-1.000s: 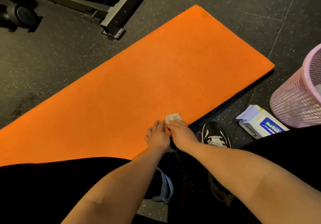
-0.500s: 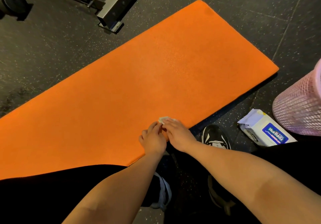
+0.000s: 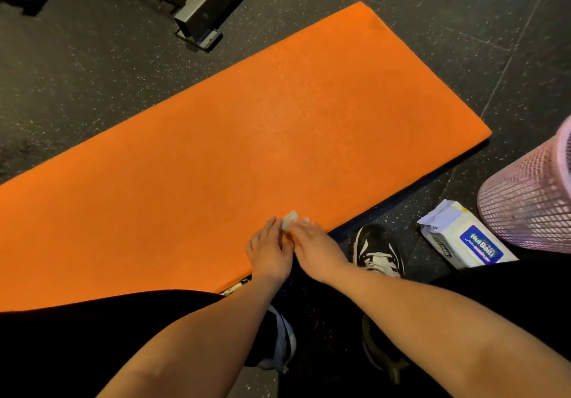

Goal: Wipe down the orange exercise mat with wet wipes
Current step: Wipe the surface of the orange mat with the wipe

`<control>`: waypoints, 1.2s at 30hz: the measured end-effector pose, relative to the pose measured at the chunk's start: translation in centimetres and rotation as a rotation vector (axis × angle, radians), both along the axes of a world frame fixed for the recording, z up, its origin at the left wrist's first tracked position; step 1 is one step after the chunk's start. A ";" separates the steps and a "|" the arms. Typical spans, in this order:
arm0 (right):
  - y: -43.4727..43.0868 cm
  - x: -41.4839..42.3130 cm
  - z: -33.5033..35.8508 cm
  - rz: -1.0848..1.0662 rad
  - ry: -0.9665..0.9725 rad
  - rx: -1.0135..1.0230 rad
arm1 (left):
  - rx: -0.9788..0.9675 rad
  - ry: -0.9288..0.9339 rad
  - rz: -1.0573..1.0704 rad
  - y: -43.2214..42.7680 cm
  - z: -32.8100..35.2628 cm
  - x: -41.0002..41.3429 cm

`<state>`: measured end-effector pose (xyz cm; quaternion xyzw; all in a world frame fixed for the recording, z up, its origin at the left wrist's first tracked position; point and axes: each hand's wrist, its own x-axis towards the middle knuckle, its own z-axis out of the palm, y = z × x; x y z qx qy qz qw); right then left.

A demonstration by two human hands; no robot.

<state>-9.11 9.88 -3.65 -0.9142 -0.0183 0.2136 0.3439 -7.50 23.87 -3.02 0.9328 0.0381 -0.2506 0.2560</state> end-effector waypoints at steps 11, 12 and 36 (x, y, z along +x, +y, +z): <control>-3.1 0.9 -0.2 -0.158 0.034 -0.300 | 0.064 -0.007 -0.160 0.6 0.7 -0.3; -2.3 0.7 0.0 -0.136 0.020 -0.270 | 0.072 -0.010 -0.154 0.7 0.8 -0.1; -1.9 -0.1 2.7 -0.151 0.023 -0.303 | -0.111 -0.016 -0.061 0.8 3.2 -0.9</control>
